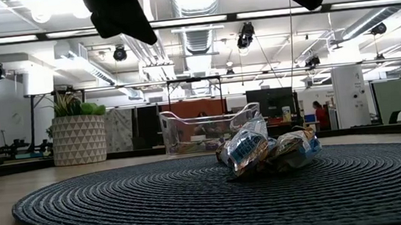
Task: Pick and place Granola Bars by type
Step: Put the yellow granola bar into the bottom right transparent bin
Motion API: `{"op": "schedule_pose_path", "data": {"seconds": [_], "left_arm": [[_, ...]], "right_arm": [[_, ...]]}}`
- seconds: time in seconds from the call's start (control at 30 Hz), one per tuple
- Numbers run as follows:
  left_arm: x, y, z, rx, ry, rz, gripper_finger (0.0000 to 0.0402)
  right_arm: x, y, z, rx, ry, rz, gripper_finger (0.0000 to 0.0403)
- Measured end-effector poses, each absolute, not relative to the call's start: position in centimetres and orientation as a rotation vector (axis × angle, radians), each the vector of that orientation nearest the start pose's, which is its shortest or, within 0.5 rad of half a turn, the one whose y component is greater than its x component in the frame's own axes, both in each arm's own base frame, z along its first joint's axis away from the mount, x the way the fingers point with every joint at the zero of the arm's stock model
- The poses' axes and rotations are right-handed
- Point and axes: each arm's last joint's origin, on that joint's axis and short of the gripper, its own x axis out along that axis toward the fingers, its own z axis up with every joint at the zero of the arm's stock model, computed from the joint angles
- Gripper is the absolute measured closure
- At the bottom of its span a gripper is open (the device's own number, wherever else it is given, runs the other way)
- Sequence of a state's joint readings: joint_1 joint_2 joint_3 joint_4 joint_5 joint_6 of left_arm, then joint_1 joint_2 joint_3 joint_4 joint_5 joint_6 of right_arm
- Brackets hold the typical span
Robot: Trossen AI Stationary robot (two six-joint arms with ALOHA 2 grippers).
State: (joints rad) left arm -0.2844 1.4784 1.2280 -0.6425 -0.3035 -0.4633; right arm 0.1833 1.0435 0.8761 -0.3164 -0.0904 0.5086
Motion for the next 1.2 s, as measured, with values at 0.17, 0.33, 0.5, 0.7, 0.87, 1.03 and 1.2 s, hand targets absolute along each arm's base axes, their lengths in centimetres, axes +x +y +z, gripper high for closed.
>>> {"op": "schedule_pose_path", "data": {"seconds": [0.17,0.33,0.5,0.7,0.87,1.03,1.2], "left_arm": [[29.7,-7.8,29.0,-0.168,0.828,0.21,0.0401],[29.3,-7.8,29.5,-0.191,0.809,0.21,0.0402],[28.5,-7.7,30.5,-0.159,0.781,0.181,0.0402],[27.4,-7.4,32.2,-0.135,0.708,0.145,0.0402],[26.4,-7.0,32.4,-0.148,0.565,0.108,0.0402],[23.9,-6.2,31.1,-0.211,0.474,0.102,0.0401],[21.4,-5.5,30.4,-0.253,0.428,0.101,0.0401]], "right_arm": [[22.2,4.6,31.0,0.453,0.493,0.183,0.039],[22.2,4.6,31.1,0.434,0.481,0.192,0.039],[22.2,4.6,31.1,0.431,0.481,0.192,0.039],[22.2,4.6,31.1,0.435,0.481,0.191,0.039],[22.2,4.6,31.1,0.436,0.48,0.191,0.039],[22.2,4.6,31.1,0.445,0.479,0.189,0.039],[22.2,4.6,31.1,0.443,0.478,0.189,0.039]]}}
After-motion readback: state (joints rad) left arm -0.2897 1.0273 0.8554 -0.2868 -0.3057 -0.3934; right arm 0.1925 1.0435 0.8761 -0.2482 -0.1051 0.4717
